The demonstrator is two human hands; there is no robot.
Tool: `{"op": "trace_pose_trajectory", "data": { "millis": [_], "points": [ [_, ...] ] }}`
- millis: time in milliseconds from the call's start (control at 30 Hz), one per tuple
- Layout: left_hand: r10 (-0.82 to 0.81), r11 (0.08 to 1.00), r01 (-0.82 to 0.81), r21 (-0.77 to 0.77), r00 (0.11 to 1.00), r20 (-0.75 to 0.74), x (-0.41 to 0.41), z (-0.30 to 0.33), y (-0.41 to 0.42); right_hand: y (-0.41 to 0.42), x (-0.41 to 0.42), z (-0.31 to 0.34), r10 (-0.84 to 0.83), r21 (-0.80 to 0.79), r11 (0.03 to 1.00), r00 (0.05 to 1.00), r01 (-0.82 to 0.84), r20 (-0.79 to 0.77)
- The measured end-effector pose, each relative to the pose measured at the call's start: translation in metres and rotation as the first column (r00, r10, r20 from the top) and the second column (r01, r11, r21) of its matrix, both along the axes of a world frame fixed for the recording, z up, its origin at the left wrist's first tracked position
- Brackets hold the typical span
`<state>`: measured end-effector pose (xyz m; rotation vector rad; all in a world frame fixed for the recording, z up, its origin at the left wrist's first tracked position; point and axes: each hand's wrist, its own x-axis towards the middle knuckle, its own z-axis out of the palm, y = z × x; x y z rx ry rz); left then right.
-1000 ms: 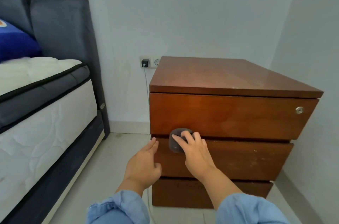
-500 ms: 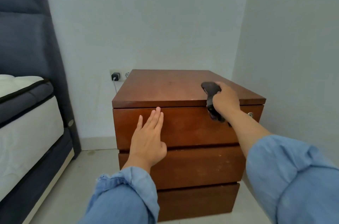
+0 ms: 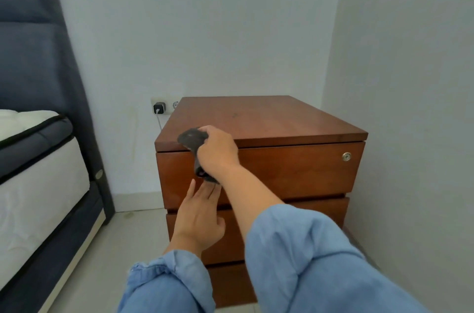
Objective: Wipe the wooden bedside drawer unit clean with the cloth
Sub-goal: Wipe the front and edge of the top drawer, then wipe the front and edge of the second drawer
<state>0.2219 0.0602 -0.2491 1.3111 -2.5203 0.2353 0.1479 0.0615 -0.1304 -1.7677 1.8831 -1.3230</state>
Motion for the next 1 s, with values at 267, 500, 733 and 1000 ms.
{"op": "trace_pose_trajectory", "data": {
  "millis": [267,500,733,1000],
  "points": [
    [0.054,0.945,-0.114,0.305,0.979,0.199,0.033,-0.005,0.034,0.025,0.031,-0.061,0.074,0.173,0.979,0.978,-0.109,0.197],
    [0.107,0.935,-0.106,0.34,0.994,0.017,0.045,-0.017,0.054,0.065,-0.053,-0.093,-0.1,0.333,0.941,0.989,0.059,0.108],
    [0.143,0.928,-0.104,0.357,0.986,-0.084,0.006,-0.034,0.055,0.09,-0.125,-0.145,-0.224,0.426,0.869,0.968,0.251,-0.114],
    [0.205,0.926,-0.173,0.337,0.977,-0.062,-0.022,-0.048,0.018,0.056,-0.163,-0.164,-0.166,0.463,0.837,0.942,0.29,-0.291]
  ]
}}
